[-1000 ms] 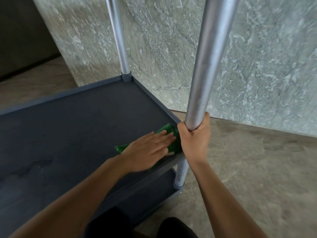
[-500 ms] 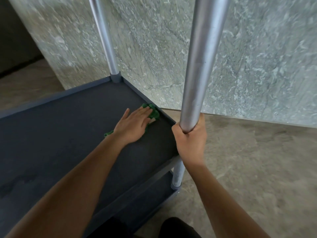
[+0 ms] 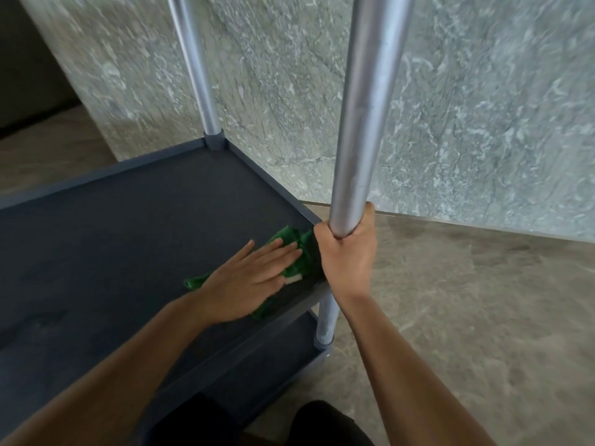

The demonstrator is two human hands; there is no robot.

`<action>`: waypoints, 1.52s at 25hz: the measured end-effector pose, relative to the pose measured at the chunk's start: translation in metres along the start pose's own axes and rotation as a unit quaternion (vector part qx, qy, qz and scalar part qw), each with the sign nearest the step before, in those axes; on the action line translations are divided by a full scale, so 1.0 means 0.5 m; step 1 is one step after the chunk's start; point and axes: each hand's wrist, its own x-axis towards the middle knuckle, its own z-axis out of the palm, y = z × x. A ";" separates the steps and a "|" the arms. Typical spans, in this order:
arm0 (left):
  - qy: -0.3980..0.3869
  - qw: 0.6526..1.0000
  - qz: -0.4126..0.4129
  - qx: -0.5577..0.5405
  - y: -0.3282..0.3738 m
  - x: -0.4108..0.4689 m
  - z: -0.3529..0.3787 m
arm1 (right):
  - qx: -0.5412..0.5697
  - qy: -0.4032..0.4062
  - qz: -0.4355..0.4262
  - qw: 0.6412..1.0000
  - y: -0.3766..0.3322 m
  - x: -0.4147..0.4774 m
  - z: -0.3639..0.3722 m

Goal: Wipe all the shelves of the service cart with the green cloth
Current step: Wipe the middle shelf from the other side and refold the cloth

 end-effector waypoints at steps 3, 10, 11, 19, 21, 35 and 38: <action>-0.009 0.999 0.045 -0.013 0.036 -0.055 0.004 | 0.002 0.005 -0.004 1.000 0.004 -0.006 -0.001; 0.073 0.995 -0.045 0.042 -0.017 0.010 -0.002 | 0.011 0.021 -0.017 1.000 0.002 -0.013 0.000; 0.086 0.993 -0.066 0.044 -0.039 0.031 -0.008 | 0.015 0.019 -0.015 1.000 0.001 -0.014 0.000; 0.090 0.965 -0.237 0.074 -0.152 0.158 -0.036 | 0.037 -0.012 -0.005 0.999 -0.004 -0.010 -0.003; 0.071 0.972 -0.214 0.070 -0.138 0.144 -0.033 | 0.037 -0.011 -0.012 0.999 -0.005 -0.012 -0.003; -0.009 0.998 -0.042 0.038 -0.001 -0.104 0.000 | 0.014 -0.013 -0.027 0.999 -0.008 0.007 -0.005; -0.010 0.999 -0.048 0.023 -0.003 -0.100 -0.001 | 0.017 -0.007 -0.034 0.999 -0.009 0.011 0.002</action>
